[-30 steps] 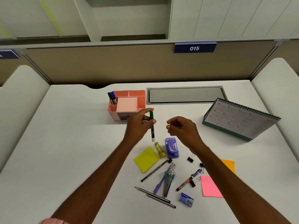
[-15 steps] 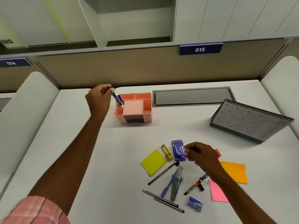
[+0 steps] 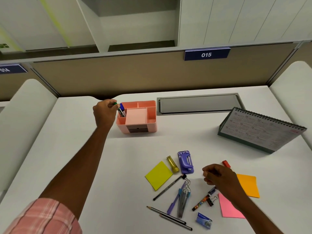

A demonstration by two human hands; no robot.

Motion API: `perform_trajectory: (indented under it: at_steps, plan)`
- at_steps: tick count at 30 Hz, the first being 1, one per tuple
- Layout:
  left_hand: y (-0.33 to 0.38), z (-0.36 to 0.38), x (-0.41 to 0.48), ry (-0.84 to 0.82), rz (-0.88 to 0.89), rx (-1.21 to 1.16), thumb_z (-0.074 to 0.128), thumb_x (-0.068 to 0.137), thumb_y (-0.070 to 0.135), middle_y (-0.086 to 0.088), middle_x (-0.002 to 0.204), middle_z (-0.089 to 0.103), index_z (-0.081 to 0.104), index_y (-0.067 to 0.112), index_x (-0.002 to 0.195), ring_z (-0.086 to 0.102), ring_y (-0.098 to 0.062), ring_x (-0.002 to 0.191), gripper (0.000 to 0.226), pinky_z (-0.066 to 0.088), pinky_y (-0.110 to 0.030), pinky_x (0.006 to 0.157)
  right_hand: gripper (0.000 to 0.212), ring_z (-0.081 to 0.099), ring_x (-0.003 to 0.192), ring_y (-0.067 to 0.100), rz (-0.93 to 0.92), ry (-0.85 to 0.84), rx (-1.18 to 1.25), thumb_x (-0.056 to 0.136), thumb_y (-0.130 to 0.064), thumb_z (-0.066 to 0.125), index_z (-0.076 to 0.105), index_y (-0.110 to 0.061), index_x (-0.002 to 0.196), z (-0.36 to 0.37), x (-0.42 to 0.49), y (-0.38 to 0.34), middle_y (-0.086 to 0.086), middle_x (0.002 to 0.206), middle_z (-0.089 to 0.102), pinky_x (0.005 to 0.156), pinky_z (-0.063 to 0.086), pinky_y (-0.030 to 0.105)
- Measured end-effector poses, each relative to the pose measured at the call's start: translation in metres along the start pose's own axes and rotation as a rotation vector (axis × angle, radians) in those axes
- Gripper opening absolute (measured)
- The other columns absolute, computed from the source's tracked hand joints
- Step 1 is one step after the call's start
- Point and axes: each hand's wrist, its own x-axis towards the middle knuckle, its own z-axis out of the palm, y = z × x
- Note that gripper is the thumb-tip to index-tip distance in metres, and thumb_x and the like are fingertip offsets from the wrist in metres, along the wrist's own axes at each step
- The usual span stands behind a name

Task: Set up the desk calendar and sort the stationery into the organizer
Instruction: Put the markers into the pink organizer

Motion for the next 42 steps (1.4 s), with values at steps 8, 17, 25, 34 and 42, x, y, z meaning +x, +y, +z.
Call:
perform_trajectory:
  at_steps: [8, 17, 25, 34, 42]
  plan:
    - [-0.009, 0.018, -0.002, -0.027, -0.003, 0.046, 0.078, 0.09, 0.018, -0.015, 0.102, 0.078, 0.078, 0.002, 0.108, 0.075, -0.027, 0.091, 0.024, 0.053, -0.029, 0.083, 0.009, 0.076, 0.075, 0.017, 0.024, 0.005, -0.035, 0.094, -0.012, 0.072, 0.076, -0.019, 0.096, -0.002, 0.002, 0.007, -0.001, 0.079, 0.079, 0.072, 0.064, 0.029]
    - [-0.018, 0.032, -0.002, -0.033, -0.008, 0.073, 0.075, 0.092, 0.019, -0.015, 0.1, 0.078, 0.077, 0.002, 0.106, 0.074, -0.027, 0.087, 0.023, 0.054, -0.029, 0.078, 0.01, 0.077, 0.077, 0.018, 0.035, 0.008, -0.048, 0.094, -0.012, 0.071, 0.076, -0.02, 0.097, -0.005, 0.006, 0.011, -0.001, 0.08, 0.079, 0.078, 0.065, 0.036]
    - [-0.022, 0.038, -0.002, -0.044, -0.025, 0.094, 0.077, 0.091, 0.02, -0.014, 0.104, 0.078, 0.077, 0.003, 0.11, 0.074, -0.029, 0.091, 0.025, 0.058, -0.036, 0.085, 0.014, 0.076, 0.076, 0.02, 0.045, 0.029, -0.032, 0.094, -0.007, 0.07, 0.077, -0.019, 0.095, -0.005, 0.002, 0.014, 0.0, 0.08, 0.079, 0.077, 0.065, 0.035]
    - [-0.022, 0.042, -0.003, 0.001, 0.016, 0.116, 0.068, 0.096, 0.011, -0.018, 0.12, 0.074, 0.069, 0.004, 0.131, 0.073, -0.032, 0.102, 0.035, 0.058, -0.041, 0.089, 0.012, 0.077, 0.077, 0.022, 0.057, 0.042, -0.021, 0.093, -0.009, 0.072, 0.077, -0.02, 0.095, -0.007, 0.002, 0.02, 0.001, 0.08, 0.079, 0.078, 0.065, 0.038]
    - [-0.008, 0.037, -0.028, 0.083, 0.039, 0.122, 0.068, 0.096, 0.017, -0.014, 0.123, 0.071, 0.068, 0.008, 0.13, 0.07, -0.03, 0.106, 0.035, 0.056, -0.04, 0.089, 0.012, 0.077, 0.076, 0.02, 0.071, 0.04, -0.02, 0.092, -0.006, 0.072, 0.077, -0.017, 0.095, -0.006, -0.001, 0.026, 0.002, 0.08, 0.079, 0.075, 0.065, 0.034]
